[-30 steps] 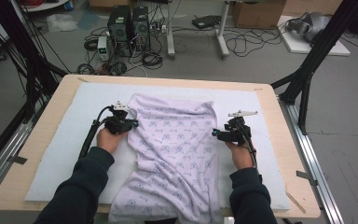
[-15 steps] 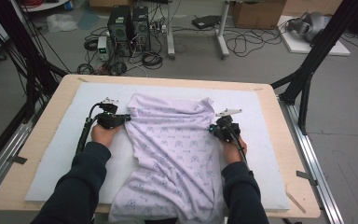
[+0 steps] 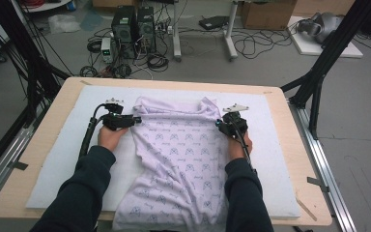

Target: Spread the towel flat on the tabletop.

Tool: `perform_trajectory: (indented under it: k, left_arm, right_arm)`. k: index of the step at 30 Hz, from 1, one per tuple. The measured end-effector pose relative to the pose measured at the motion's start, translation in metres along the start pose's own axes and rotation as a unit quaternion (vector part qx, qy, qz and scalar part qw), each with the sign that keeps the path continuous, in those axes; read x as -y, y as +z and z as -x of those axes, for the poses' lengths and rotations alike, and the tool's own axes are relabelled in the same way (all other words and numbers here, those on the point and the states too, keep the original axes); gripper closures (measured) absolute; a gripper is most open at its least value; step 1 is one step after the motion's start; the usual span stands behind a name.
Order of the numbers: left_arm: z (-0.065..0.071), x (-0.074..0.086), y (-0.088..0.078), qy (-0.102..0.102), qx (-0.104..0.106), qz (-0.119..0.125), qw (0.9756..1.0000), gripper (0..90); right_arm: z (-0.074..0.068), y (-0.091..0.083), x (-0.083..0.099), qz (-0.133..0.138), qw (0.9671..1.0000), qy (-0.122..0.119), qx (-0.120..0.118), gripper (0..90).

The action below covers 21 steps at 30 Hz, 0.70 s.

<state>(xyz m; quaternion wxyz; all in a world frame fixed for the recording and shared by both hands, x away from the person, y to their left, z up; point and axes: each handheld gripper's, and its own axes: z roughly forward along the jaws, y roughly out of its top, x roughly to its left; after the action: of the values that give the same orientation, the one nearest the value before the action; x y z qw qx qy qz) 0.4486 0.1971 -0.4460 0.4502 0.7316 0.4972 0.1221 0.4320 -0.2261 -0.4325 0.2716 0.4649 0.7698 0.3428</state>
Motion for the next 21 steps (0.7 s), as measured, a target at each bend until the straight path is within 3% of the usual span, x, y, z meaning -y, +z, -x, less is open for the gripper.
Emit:
perform_trajectory:
  k: [2,5,8,9,12,13,16,19,21]
  left_arm:
    - [0.002,0.005,-0.008,0.003,0.011,0.016,0.9998,51.4]
    - [0.005,0.012,-0.017,0.002,0.029,0.033,0.999,42.0]
    - [0.012,0.024,-0.028,0.005,0.037,0.039,0.9985,36.9]
    - [0.014,0.027,-0.03,0.007,0.04,0.039,0.9984,36.4]
    - [0.024,0.037,-0.037,0.013,0.034,0.035,0.9987,34.4]
    - [0.028,0.04,-0.041,0.025,0.038,0.034,0.9984,34.4]
    - [0.036,0.045,-0.047,0.034,0.053,0.047,0.9969,34.2]
    - [0.041,0.05,-0.053,0.04,0.064,0.055,0.9957,34.2]
    - [0.044,0.052,-0.054,0.043,0.069,0.058,0.995,33.7]
  right_arm:
    - [0.0,-0.009,0.001,0.012,0.9998,0.006,-0.016,61.3]
    - [0.0,-0.027,0.005,0.039,0.9968,0.014,-0.069,53.9]
    - [-0.006,-0.049,0.012,0.045,0.9948,0.006,-0.091,51.1]
    - [-0.008,-0.055,0.013,0.035,0.9948,0.0,-0.096,49.1]
    - [-0.015,-0.073,0.019,0.044,0.9932,-0.01,-0.107,47.7]
    - [-0.017,-0.079,0.021,0.049,0.9926,-0.012,-0.11,47.7]
    - [-0.022,-0.093,0.036,0.067,0.991,0.003,-0.116,47.6]
    - [-0.024,-0.095,0.041,0.048,0.9935,-0.011,-0.103,44.9]
    - [-0.024,-0.096,0.044,0.05,0.9937,0.002,-0.1,42.9]
